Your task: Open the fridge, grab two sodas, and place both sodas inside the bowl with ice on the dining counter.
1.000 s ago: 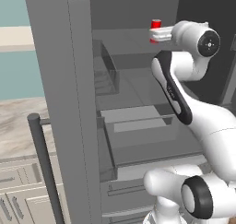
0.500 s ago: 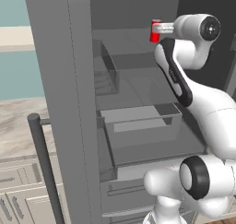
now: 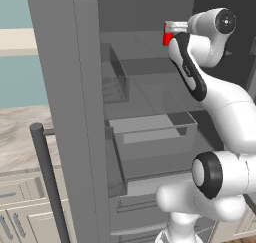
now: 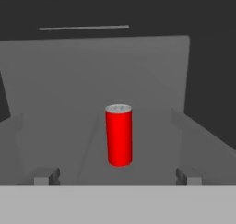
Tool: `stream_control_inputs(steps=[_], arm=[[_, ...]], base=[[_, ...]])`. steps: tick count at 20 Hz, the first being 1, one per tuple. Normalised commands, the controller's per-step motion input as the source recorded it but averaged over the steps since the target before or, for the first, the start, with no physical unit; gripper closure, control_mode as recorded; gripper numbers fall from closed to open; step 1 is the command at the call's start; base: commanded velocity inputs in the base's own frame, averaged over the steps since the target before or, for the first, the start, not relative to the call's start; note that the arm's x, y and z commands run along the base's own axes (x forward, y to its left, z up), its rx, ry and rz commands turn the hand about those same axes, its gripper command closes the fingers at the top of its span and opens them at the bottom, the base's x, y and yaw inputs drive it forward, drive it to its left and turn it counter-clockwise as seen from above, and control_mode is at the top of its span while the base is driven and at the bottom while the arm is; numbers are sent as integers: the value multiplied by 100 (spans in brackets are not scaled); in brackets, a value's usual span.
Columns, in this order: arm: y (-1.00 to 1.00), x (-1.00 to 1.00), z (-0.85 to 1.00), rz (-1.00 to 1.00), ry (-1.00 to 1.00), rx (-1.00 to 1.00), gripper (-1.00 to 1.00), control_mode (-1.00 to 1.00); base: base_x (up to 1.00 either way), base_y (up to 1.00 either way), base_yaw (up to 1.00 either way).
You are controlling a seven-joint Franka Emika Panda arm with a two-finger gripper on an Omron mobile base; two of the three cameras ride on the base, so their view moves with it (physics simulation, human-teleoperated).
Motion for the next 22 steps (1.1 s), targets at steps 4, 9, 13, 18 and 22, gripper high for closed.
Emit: stream_control_inputs(steps=[4,9,13,18,22], arm=[[2,32,0,0,0,0,-100,-100],[0,35,-1,0,0,0,-100,-100],[0,38,-2,0,0,0,-100,-100],[0,36,-6,0,0,0,-100,-100],[0,34,-5,0,0,0,-100,-100]], base=[[0,0,0],[0,0,0],[0,0,0],[0,0,0],[0,0,0]])
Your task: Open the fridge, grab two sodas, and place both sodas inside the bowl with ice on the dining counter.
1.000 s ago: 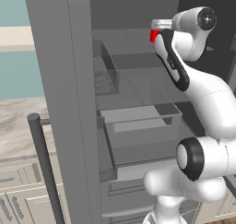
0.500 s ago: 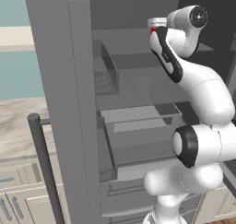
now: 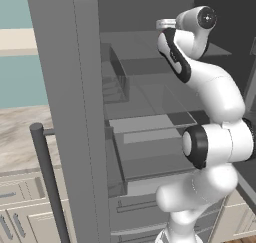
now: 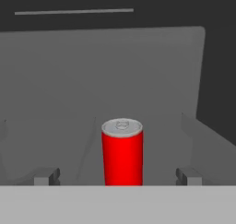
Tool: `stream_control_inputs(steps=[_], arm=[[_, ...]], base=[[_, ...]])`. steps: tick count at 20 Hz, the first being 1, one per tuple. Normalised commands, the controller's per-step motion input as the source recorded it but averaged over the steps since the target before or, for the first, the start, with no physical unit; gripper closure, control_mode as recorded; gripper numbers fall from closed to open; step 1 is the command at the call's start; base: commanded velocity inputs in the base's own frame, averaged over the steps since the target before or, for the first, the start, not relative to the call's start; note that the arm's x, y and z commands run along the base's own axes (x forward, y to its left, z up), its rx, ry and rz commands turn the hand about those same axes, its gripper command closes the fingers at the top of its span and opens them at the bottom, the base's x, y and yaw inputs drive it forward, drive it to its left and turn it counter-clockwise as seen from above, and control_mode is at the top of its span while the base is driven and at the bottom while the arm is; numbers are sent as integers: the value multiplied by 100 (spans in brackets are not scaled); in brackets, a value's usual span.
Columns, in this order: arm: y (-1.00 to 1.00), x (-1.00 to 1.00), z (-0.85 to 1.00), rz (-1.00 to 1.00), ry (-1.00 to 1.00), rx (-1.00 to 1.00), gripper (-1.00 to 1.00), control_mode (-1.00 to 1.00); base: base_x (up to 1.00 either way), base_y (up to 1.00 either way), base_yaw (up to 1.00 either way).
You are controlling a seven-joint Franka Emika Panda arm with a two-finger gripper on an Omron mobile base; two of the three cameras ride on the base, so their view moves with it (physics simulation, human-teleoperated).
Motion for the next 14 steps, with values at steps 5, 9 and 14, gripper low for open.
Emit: stream_control_inputs(steps=[5,9,14], arm=[[0,30,-9,0,0,0,-100,-100],[0,30,-15,0,0,0,-100,-100],[-1,20,-17,0,0,0,-100,-100]], base=[[0,0,0],[0,0,0],[0,0,0]])
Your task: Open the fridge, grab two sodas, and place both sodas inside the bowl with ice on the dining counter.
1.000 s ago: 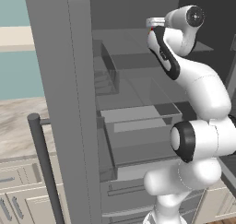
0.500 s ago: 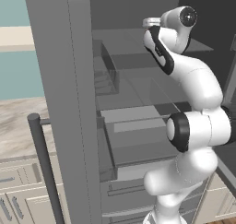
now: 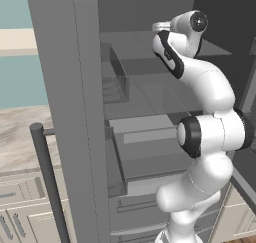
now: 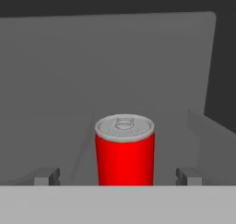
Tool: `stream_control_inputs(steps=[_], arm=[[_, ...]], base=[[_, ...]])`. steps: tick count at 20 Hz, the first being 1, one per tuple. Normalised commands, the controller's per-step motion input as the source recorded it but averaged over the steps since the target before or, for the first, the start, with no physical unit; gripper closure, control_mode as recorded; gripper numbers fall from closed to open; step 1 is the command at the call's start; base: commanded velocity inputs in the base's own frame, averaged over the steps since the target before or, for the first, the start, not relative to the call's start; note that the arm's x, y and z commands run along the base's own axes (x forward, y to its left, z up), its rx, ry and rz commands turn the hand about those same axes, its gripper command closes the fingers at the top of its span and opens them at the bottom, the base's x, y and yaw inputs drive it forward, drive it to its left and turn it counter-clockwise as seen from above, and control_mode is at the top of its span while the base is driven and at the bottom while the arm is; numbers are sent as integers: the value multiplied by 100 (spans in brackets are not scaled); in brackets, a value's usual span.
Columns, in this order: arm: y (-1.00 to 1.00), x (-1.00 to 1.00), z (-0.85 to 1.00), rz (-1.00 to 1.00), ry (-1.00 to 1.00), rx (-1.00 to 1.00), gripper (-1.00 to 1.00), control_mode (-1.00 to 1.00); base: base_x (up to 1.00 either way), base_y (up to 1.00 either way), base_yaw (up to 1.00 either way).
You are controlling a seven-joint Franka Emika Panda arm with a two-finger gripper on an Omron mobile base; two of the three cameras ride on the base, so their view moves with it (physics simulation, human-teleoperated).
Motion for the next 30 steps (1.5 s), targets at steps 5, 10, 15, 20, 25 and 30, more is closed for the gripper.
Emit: stream_control_inputs(steps=[5,10,15,20,25,30], arm=[[0,6,-8,0,0,0,-100,-100],[0,9,-4,0,0,0,-100,-100],[-1,14,-2,0,0,0,-100,-100],[-4,12,-4,0,0,0,100,-100],[-5,7,-5,0,0,0,100,-100],[-10,3,-8,0,0,0,100,-100]], base=[[0,0,0],[0,0,0],[0,0,0],[0,0,0],[0,0,0],[0,0,0]])
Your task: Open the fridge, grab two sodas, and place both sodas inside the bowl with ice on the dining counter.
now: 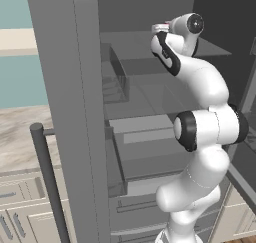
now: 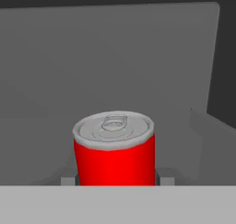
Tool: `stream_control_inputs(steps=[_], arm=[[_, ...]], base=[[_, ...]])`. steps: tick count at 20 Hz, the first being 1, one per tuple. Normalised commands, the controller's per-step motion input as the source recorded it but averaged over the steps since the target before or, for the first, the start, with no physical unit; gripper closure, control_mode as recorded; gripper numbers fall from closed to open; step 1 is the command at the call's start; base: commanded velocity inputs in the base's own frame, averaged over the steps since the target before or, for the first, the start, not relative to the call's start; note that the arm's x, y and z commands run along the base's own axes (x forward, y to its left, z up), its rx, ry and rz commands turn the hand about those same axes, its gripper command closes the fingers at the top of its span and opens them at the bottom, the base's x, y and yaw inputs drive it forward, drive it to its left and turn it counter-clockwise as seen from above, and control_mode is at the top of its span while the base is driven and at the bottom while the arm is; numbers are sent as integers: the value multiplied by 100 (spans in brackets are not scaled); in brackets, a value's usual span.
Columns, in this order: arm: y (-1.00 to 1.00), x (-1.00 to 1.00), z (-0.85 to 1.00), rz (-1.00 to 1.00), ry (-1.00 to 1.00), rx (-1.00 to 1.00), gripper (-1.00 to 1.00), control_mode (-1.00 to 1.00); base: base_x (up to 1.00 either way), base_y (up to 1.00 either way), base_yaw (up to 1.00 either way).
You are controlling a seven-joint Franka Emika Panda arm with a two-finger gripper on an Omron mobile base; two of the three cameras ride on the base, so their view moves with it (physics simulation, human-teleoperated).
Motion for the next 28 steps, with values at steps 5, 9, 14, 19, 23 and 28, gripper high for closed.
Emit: stream_control_inputs(steps=[5,9,14,19,23,28], arm=[[-1,0,-4,0,1,0,100,-100],[0,-6,0,0,-2,0,100,-100],[8,-57,5,0,-8,0,100,-100],[28,-76,9,0,-5,0,100,-100],[32,-88,0,2,-1,0,100,-100],[23,-91,8,3,0,0,100,-100]], base=[[0,0,0],[0,0,0],[0,0,0],[0,0,0],[0,0,0],[0,0,0]])
